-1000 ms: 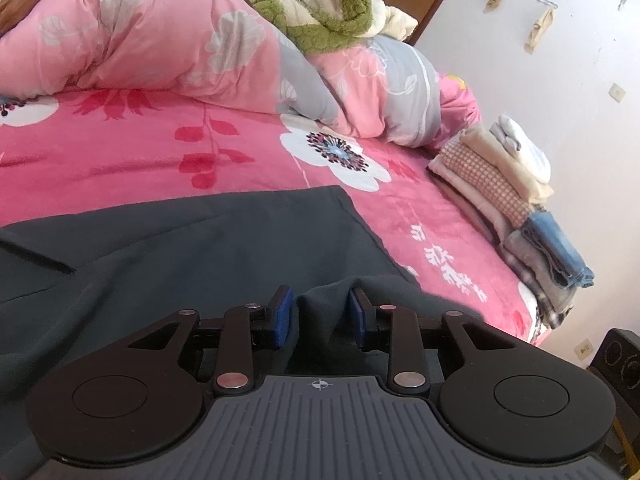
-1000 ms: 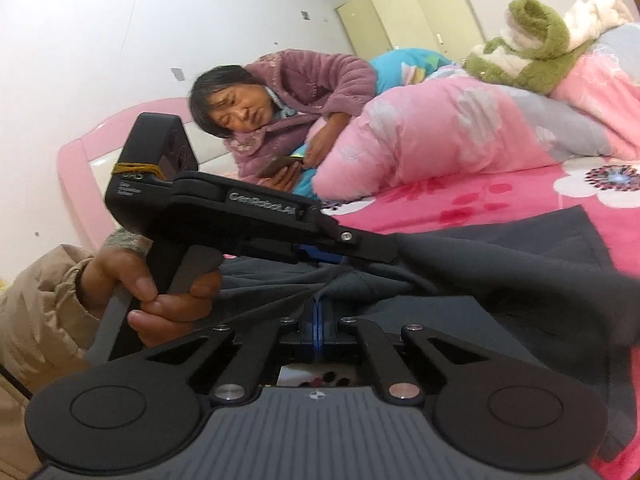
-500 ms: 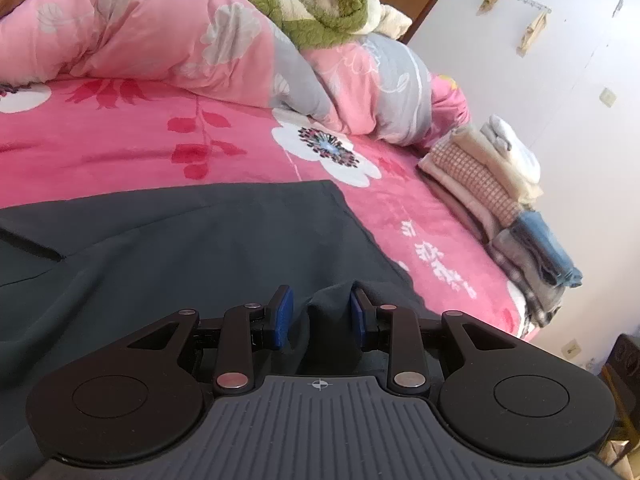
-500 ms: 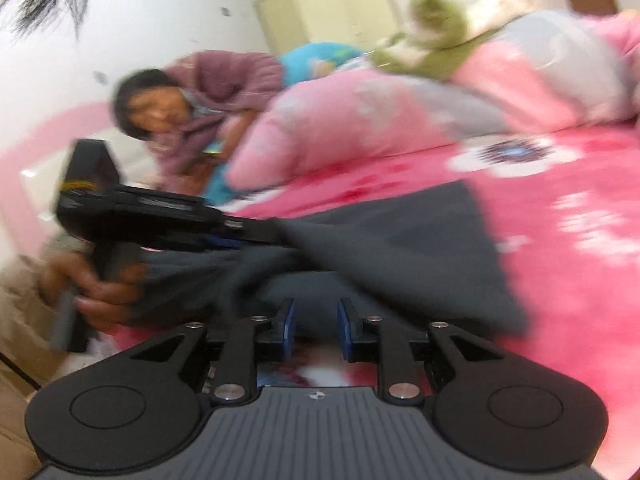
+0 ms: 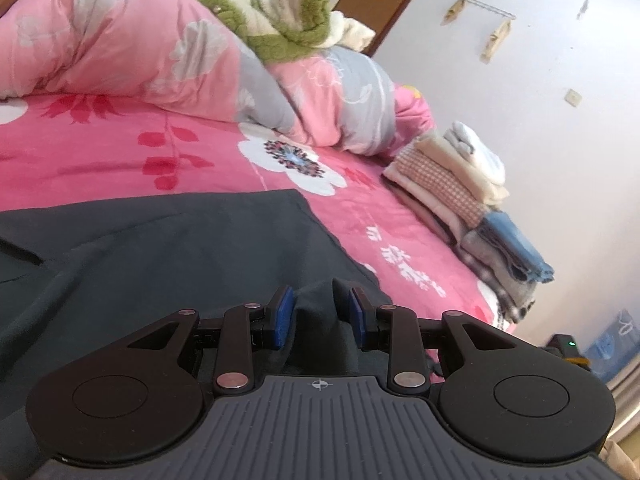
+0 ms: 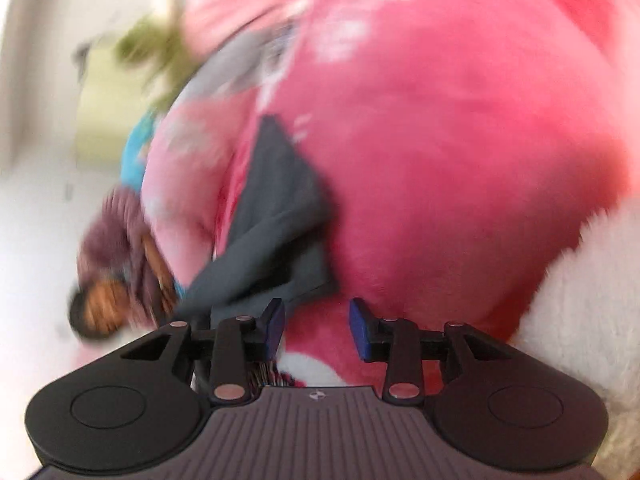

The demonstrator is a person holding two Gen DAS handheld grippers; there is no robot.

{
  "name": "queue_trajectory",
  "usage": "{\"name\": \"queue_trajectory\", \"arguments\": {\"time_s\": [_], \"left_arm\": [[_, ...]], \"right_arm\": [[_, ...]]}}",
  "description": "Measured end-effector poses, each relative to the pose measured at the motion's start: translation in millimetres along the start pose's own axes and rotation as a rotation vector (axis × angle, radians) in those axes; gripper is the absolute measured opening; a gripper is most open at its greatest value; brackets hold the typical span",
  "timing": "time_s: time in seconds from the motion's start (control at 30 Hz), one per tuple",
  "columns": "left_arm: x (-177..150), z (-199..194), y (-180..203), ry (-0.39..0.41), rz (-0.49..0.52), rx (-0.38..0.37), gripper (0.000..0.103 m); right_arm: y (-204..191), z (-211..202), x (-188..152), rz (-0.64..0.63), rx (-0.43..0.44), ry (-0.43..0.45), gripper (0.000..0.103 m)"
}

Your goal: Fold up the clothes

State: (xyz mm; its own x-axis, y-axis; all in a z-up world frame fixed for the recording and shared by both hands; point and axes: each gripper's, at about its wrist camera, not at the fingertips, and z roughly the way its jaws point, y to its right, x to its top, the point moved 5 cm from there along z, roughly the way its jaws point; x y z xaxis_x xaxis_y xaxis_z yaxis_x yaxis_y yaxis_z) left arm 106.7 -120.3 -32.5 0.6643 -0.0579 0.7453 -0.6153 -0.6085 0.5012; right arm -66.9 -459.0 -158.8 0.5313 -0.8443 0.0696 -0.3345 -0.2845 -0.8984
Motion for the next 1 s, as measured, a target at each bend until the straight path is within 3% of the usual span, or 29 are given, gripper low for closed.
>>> {"name": "queue_trajectory", "arguments": {"time_s": [0.47,0.57,0.67,0.83,1.0], "left_arm": [[-15.8,-9.2,11.4,0.017,0.037,-0.064,0.029],[-20.2,-8.6,14.8,0.007,0.049,-0.073,0.029],[-23.4,-8.5,18.5,-0.003,0.063,-0.092,0.029],[-35.4,0.8,22.0,-0.061,0.09,-0.108,0.029],[-48.5,5.7,23.1,-0.108,0.132,-0.072,0.029]], "right_arm": [[9.0,5.3,6.3,0.122,0.073,0.074,0.03],[10.0,8.5,13.3,0.11,0.073,0.093,0.004],[-1.6,-5.7,26.7,0.028,0.08,0.177,0.004],[-6.4,-17.6,44.4,-0.112,-0.007,0.255,0.004],[14.5,-17.6,56.3,0.012,0.017,0.254,0.005]]}}
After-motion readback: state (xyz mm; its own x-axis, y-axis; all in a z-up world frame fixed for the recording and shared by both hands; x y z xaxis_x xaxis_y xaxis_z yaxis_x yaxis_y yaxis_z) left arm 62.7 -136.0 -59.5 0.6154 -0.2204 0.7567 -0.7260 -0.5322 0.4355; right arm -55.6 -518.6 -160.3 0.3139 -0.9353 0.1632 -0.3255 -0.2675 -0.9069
